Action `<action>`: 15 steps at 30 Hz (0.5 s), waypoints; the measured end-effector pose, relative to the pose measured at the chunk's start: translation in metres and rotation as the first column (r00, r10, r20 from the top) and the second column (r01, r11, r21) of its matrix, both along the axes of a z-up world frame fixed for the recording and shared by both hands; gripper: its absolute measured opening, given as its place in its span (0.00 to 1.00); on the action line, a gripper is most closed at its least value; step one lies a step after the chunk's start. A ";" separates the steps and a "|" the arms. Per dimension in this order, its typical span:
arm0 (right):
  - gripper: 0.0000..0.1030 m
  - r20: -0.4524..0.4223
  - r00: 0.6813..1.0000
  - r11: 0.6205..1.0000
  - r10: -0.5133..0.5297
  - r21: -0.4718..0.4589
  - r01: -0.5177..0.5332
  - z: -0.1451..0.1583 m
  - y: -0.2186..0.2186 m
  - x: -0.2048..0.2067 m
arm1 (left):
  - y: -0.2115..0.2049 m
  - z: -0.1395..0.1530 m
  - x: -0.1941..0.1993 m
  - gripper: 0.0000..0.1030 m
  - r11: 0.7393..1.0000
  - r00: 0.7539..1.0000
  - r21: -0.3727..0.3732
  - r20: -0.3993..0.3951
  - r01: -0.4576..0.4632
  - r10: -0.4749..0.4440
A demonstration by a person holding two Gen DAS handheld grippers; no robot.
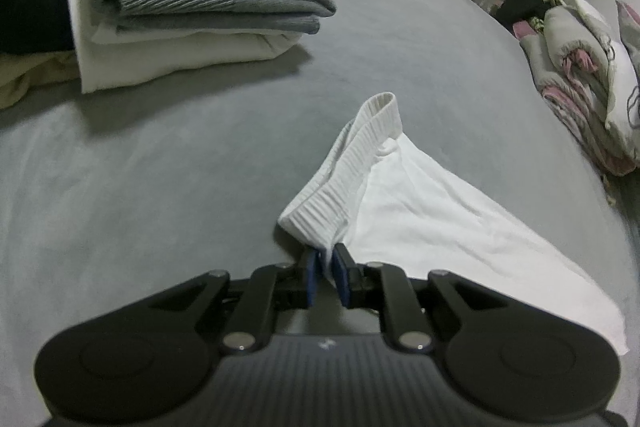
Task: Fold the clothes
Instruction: 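Open both tools to release the waistband and trouser edge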
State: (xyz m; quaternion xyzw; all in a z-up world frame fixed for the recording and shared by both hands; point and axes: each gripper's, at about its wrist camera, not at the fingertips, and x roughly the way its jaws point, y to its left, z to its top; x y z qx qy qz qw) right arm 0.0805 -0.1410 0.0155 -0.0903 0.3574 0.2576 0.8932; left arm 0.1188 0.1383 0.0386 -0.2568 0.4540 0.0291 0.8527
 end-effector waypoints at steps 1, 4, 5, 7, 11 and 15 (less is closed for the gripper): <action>0.04 0.010 1.000 1.000 -0.003 -0.002 0.004 0.003 0.001 0.000 | 0.002 0.002 -0.001 0.14 1.000 1.000 -0.004 0.006 -0.004 0.004; 0.04 0.013 1.000 1.000 -0.028 0.011 0.028 0.005 0.000 0.001 | 0.006 0.009 -0.005 0.14 1.000 0.999 -0.002 0.026 -0.018 0.018; 0.05 0.010 0.999 0.999 -0.035 0.013 0.035 0.004 0.000 0.002 | 0.007 0.011 -0.006 0.14 1.000 0.999 -0.001 0.032 -0.021 0.021; 0.05 0.005 0.999 0.999 -0.049 0.017 0.049 0.003 0.000 0.003 | 0.006 0.015 -0.008 0.14 0.999 0.998 0.030 0.049 -0.033 0.031; 0.06 0.024 0.998 0.998 -0.062 0.017 0.061 -0.005 0.002 0.001 | 0.000 0.028 -0.013 0.14 0.991 0.994 0.116 0.094 -0.065 0.054; 0.06 0.021 0.998 0.998 -0.062 0.027 0.061 -0.005 0.000 0.002 | -0.012 0.043 -0.021 0.15 0.974 0.981 0.202 0.183 -0.099 0.062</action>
